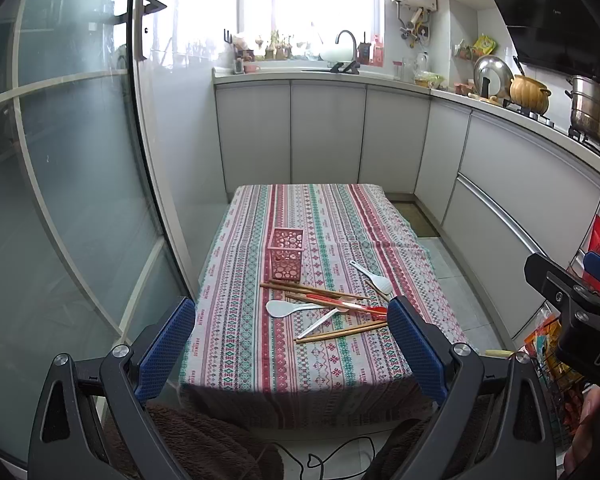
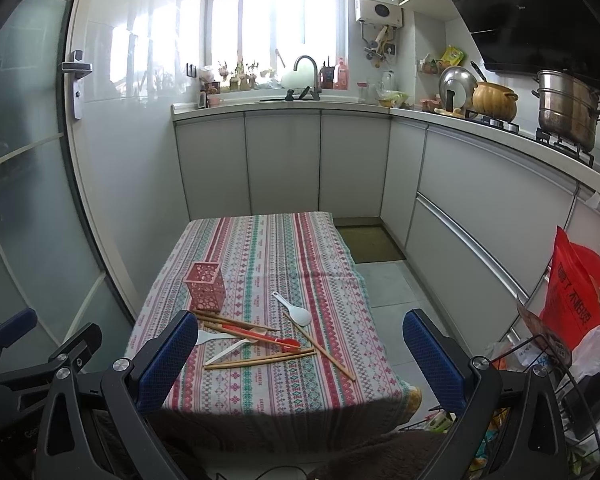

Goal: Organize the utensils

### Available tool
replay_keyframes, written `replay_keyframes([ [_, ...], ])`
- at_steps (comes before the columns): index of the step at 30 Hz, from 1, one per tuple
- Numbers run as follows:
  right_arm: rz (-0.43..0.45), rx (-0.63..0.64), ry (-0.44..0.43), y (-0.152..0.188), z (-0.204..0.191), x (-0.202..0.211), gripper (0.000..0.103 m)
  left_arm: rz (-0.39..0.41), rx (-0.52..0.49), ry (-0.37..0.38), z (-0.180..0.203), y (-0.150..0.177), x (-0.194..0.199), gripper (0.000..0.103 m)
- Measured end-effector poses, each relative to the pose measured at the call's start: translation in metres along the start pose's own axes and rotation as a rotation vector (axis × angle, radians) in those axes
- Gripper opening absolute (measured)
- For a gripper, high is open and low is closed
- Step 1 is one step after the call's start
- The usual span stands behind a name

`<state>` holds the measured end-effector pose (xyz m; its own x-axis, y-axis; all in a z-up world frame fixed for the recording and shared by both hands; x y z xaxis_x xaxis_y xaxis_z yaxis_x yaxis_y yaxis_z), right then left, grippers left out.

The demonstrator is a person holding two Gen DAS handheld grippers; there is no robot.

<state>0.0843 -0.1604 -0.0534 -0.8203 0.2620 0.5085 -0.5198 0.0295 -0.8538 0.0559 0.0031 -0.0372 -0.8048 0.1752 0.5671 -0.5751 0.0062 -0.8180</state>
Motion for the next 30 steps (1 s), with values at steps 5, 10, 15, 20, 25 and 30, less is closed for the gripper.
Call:
replay_keyframes([
  [5,0.002,0.0,0.0,0.0001,-0.0002,0.0001,0.103,0.002,0.0,-0.006,-0.0018,-0.001,0.0012,0.098],
  [10,0.001,0.004,-0.002,0.0004,-0.0008,-0.0006,0.103,0.003,-0.001,-0.007,-0.0019,-0.001,0.0012,0.098],
  [15,0.003,0.004,-0.003,0.0004,-0.0017,-0.0006,0.103,0.003,-0.001,-0.012,-0.0028,-0.0013,0.0005,0.098],
  [20,0.004,0.005,-0.003,0.0005,-0.0029,-0.0011,0.103,0.003,0.001,-0.02,-0.0043,-0.0015,0.0001,0.098],
  [25,0.002,0.008,-0.004,0.001,-0.004,-0.0018,0.103,0.004,0.0,-0.023,-0.0045,-0.0016,-0.0002,0.098],
  [30,0.001,0.012,-0.002,0.0008,-0.0067,-0.0037,0.103,0.001,0.002,-0.025,-0.0041,-0.0013,-0.0007,0.098],
])
Point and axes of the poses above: each gripper's, at about its wrist camera, not at the fingertips, and x roughly against the way its jaws point, z to its right, y to its underside, the point moved 7 cm from there along -x, roughly the way its jaws point, and after that the axes turned 9 degrees about y, right-handed, at the moved point
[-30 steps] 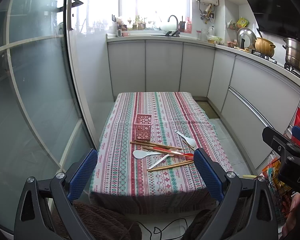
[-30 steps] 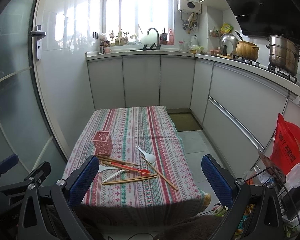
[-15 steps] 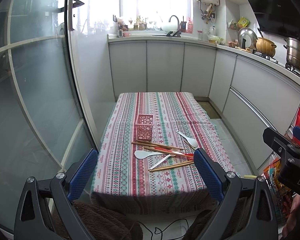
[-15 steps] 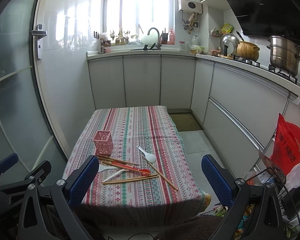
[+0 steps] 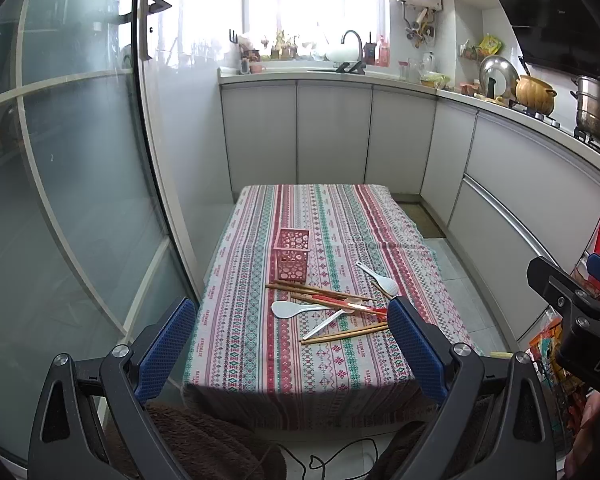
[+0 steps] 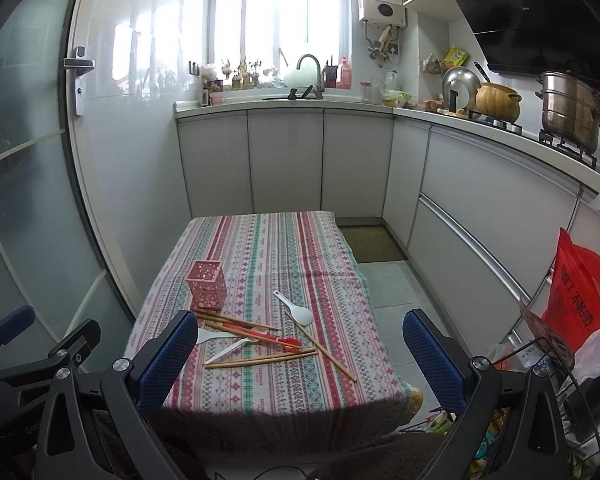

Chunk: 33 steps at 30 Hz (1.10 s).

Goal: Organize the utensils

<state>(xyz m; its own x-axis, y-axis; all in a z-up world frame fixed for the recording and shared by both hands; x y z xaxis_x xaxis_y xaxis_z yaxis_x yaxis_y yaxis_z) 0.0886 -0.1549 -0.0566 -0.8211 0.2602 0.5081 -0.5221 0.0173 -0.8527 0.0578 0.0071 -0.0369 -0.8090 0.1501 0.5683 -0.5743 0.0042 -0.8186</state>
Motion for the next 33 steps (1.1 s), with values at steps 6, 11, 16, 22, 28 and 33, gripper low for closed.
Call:
replay_keyframes([
  [6,-0.003,0.002,-0.004,0.0,-0.001,-0.004,0.103,-0.003,-0.002,-0.003,-0.001,-0.001,-0.002,0.098],
  [11,-0.011,0.004,-0.005,0.001,0.0,-0.011,0.103,-0.013,-0.004,-0.01,-0.001,-0.001,-0.008,0.098],
  [16,-0.027,0.02,0.001,0.003,0.002,-0.027,0.103,-0.011,-0.017,-0.033,-0.001,-0.003,-0.023,0.098],
  [22,-0.105,0.085,0.036,0.011,0.007,-0.076,0.103,-0.013,-0.083,-0.081,-0.013,-0.007,-0.072,0.098],
  [28,-0.272,0.127,-0.015,0.03,0.005,-0.154,0.103,-0.146,-0.127,0.057,-0.012,0.005,-0.153,0.098],
  [33,-0.436,0.146,-0.101,0.049,0.0,-0.221,0.103,-0.325,-0.173,0.192,-0.002,0.02,-0.225,0.098],
])
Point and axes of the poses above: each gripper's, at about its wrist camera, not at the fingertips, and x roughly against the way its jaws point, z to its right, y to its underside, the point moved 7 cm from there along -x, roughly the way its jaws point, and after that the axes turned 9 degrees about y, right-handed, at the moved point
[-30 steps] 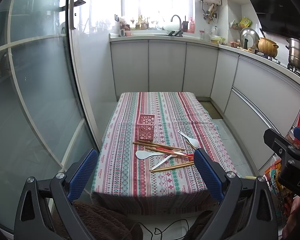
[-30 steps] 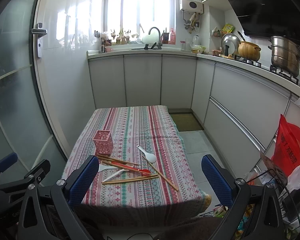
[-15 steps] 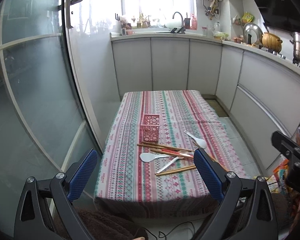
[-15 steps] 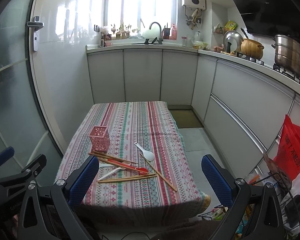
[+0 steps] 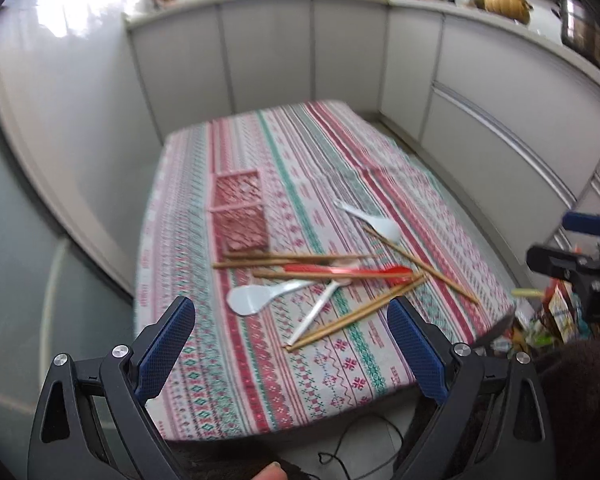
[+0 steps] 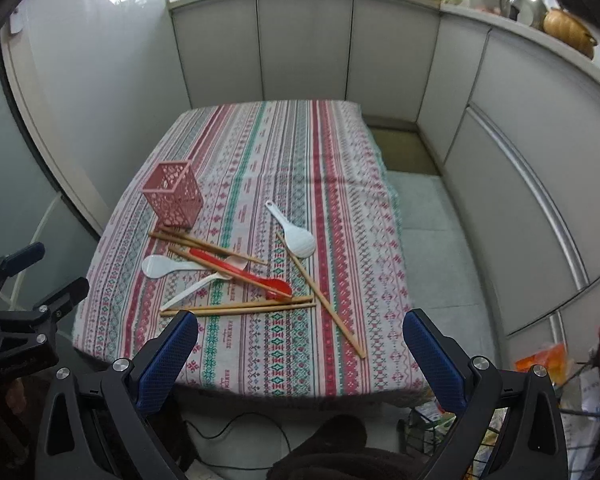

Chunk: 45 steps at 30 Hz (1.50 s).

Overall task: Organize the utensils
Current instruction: 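Lower the left tool toward the wooden chopsticks while the right tool approaches them too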

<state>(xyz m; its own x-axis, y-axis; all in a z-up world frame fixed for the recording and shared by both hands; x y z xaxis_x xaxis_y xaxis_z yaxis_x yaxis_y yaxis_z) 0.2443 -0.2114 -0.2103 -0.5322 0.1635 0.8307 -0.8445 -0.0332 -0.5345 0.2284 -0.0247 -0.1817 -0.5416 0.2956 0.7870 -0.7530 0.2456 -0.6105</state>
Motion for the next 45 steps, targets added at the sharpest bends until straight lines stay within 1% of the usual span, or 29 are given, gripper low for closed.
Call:
replay_keyframes([
  [2,-0.035,0.002,0.007,-0.006,0.004,-0.022,0.103,-0.068,-0.018,0.03,0.0,-0.002,-0.029,0.098],
  [3,-0.052,-0.002,-0.004,-0.009,0.007,-0.032,0.103,-0.098,-0.033,0.04,0.001,-0.002,-0.043,0.096],
  [4,-0.069,-0.01,-0.02,-0.012,0.009,-0.042,0.103,-0.128,-0.053,0.045,0.002,-0.002,-0.057,0.093],
  [5,-0.087,-0.018,-0.044,-0.014,0.011,-0.053,0.102,-0.15,-0.07,0.054,0.004,-0.001,-0.066,0.088],
  [6,-0.104,-0.03,-0.067,-0.016,0.013,-0.064,0.099,-0.175,-0.093,0.069,0.007,-0.001,-0.079,0.083],
  [7,-0.12,-0.044,-0.082,-0.016,0.015,-0.074,0.097,-0.201,-0.116,0.083,0.009,0.0,-0.091,0.081],
  [9,-0.15,-0.07,-0.109,-0.014,0.018,-0.093,0.09,-0.235,-0.161,0.108,0.015,0.002,-0.108,0.075],
  [10,-0.165,-0.08,-0.124,-0.011,0.019,-0.102,0.089,-0.251,-0.191,0.114,0.017,0.004,-0.119,0.074],
  [12,-0.204,-0.09,-0.144,-0.005,0.021,-0.118,0.085,-0.263,-0.26,0.147,0.025,0.006,-0.136,0.063],
  [15,-0.234,-0.088,-0.157,-0.002,0.02,-0.135,0.084,-0.293,-0.352,0.192,0.041,0.011,-0.163,0.053],
  [17,-0.244,-0.092,-0.165,-0.003,0.022,-0.142,0.084,-0.311,-0.421,0.218,0.055,0.016,-0.178,0.05],
  [19,-0.254,-0.099,-0.172,-0.003,0.025,-0.148,0.084,-0.324,-0.478,0.221,0.065,0.019,-0.187,0.047],
  [21,-0.261,-0.109,-0.177,-0.002,0.029,-0.151,0.084,-0.335,-0.523,0.222,0.076,0.02,-0.197,0.044],
  [24,-0.262,-0.126,-0.176,-0.002,0.037,-0.153,0.084,-0.342,-0.566,0.241,0.088,0.019,-0.208,0.043],
  [25,-0.263,-0.131,-0.176,-0.002,0.04,-0.154,0.084,-0.347,-0.576,0.248,0.091,0.019,-0.211,0.042],
  [26,-0.263,-0.137,-0.174,-0.002,0.043,-0.155,0.084,-0.354,-0.583,0.249,0.092,0.019,-0.215,0.038],
  [29,-0.269,-0.154,-0.169,0.001,0.052,-0.157,0.084,-0.369,-0.613,0.227,0.093,0.02,-0.226,0.031],
  [30,-0.273,-0.159,-0.168,0.002,0.055,-0.157,0.084,-0.368,-0.616,0.224,0.093,0.019,-0.227,0.027],
  [31,-0.275,-0.163,-0.167,0.003,0.058,-0.158,0.084,-0.372,-0.61,0.226,0.092,0.018,-0.228,0.026],
  [33,-0.281,-0.172,-0.164,0.005,0.063,-0.159,0.084,-0.371,-0.601,0.227,0.091,0.015,-0.229,0.019],
  [34,-0.283,-0.176,-0.163,0.006,0.066,-0.16,0.084,-0.372,-0.598,0.228,0.09,0.014,-0.229,0.017],
  [35,-0.285,-0.181,-0.163,0.006,0.068,-0.16,0.084,-0.37,-0.593,0.226,0.089,0.013,-0.228,0.01],
  [36,-0.287,-0.184,-0.162,0.007,0.069,-0.16,0.084,-0.371,-0.584,0.223,0.087,0.011,-0.229,0.006],
  [37,-0.288,-0.188,-0.161,0.008,0.07,-0.161,0.084,-0.375,-0.568,0.216,0.084,0.01,-0.229,0.005],
  [39,-0.292,-0.197,-0.165,0.009,0.072,-0.161,0.084,-0.379,-0.527,0.175,0.074,0.005,-0.231,0.004],
  [40,-0.294,-0.201,-0.169,0.009,0.072,-0.161,0.084,-0.383,-0.51,0.177,0.07,0.004,-0.231,0.004],
  [41,-0.296,-0.205,-0.176,0.009,0.072,-0.161,0.084,-0.387,-0.495,0.2,0.068,0.004,-0.229,0.004],
  [43,-0.297,-0.21,-0.189,0.008,0.07,-0.161,0.084,-0.38,-0.51,0.254,0.071,0.004,-0.222,0.004],
  [45,-0.298,-0.212,-0.197,0.007,0.068,-0.16,0.084,-0.366,-0.532,0.268,0.075,0.003,-0.216,0.006],
])
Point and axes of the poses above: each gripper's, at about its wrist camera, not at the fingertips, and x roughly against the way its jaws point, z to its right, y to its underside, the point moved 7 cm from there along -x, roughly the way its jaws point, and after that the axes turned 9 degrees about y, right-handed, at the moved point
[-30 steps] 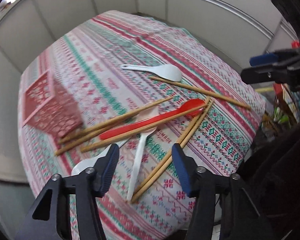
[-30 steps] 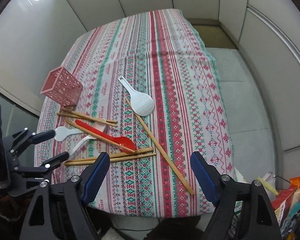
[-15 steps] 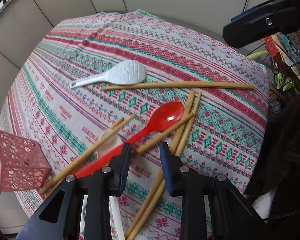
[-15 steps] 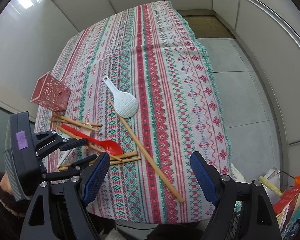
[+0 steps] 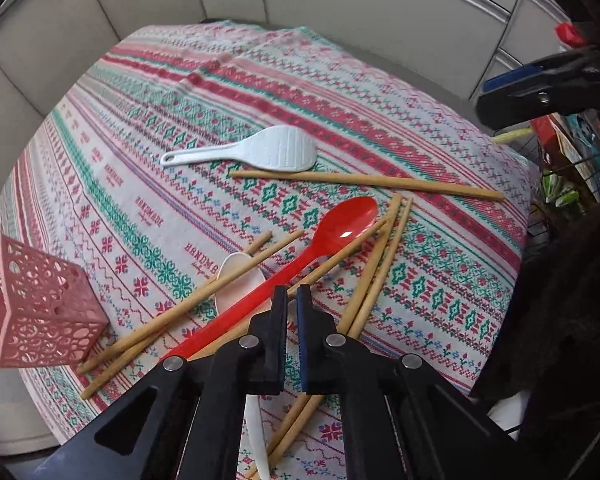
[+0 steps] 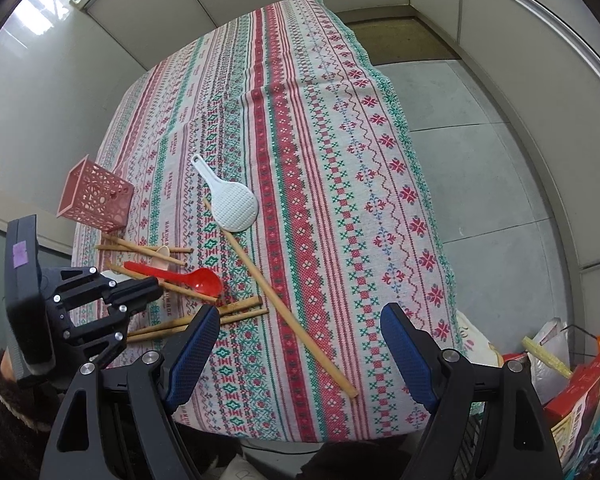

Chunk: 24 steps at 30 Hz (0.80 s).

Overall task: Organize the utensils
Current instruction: 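Lower the left tool toward the wooden chopsticks while the right tool approaches them too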

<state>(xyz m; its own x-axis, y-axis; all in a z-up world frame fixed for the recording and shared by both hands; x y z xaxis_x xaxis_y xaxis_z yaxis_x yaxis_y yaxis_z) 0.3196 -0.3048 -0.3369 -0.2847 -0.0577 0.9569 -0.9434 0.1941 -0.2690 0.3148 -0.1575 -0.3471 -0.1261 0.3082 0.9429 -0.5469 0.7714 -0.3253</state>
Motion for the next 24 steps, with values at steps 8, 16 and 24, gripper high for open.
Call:
replay_keyframes([
  [8,0.002,-0.007,-0.016,-0.001,0.0,0.002,0.084,-0.015,-0.048,-0.082,-0.008,-0.012,0.007,0.008],
  [16,-0.003,-0.02,-0.019,-0.002,0.005,0.002,0.084,-0.09,-0.078,-0.116,-0.027,-0.017,-0.015,0.037],
  [24,-0.016,-0.026,-0.025,-0.006,0.003,-0.003,0.084,-0.099,0.052,-0.075,-0.051,-0.03,-0.033,0.034],
])
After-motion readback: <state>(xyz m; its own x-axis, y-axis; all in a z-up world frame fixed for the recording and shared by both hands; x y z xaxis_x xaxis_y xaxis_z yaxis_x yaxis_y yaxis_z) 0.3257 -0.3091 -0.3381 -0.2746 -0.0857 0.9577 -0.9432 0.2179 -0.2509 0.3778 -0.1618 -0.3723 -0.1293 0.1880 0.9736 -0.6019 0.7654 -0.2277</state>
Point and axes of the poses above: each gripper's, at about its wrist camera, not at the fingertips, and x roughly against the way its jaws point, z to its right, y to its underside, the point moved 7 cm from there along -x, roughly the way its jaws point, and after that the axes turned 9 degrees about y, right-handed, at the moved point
